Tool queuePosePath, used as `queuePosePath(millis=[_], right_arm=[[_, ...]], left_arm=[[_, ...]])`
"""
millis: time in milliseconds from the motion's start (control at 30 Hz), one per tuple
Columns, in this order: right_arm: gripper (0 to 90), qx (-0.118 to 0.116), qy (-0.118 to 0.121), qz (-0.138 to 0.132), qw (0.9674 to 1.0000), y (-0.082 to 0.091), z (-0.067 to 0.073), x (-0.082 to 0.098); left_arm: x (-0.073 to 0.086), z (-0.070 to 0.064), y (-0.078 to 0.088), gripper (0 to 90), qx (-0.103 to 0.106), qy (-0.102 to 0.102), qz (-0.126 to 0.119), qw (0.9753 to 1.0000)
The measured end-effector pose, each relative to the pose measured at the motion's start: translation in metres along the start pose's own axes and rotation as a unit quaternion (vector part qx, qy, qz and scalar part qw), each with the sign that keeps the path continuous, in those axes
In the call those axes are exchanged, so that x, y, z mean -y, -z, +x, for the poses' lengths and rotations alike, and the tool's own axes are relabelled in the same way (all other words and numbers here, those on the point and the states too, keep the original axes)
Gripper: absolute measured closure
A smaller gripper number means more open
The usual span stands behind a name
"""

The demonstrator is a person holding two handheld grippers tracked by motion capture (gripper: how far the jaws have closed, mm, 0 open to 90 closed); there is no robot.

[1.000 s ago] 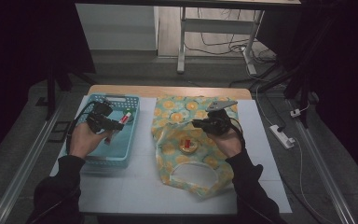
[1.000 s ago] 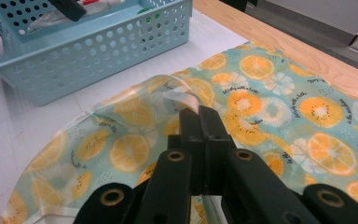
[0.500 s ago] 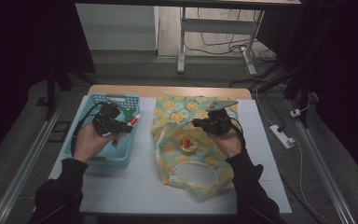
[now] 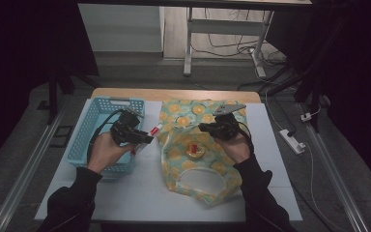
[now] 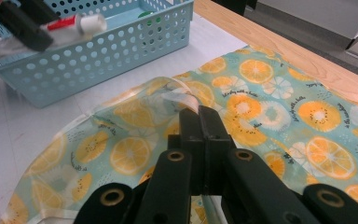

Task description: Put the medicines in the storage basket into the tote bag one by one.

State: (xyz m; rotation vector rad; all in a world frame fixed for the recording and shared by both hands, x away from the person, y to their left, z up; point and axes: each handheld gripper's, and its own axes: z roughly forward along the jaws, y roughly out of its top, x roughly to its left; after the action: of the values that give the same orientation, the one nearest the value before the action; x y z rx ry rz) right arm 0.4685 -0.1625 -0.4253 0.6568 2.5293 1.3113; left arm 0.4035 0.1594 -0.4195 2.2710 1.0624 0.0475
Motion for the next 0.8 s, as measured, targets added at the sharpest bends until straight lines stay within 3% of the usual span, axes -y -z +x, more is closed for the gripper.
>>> queuePosePath(millis=[267, 800], right_arm=[[90.0, 0.001, -0.001, -0.003, 1.0, 0.002, 0.0, -0.001], [90.0, 0.0, 0.001, -0.009, 1.0, 0.003, 0.001, -0.002]], left_arm=[[-0.012, -0.018, -0.017, 72.8, 0.016, -0.025, 0.007, 0.9995], [-0.034, -0.044, -0.058, 72.7, 0.037, -0.052, 0.019, 0.9978]])
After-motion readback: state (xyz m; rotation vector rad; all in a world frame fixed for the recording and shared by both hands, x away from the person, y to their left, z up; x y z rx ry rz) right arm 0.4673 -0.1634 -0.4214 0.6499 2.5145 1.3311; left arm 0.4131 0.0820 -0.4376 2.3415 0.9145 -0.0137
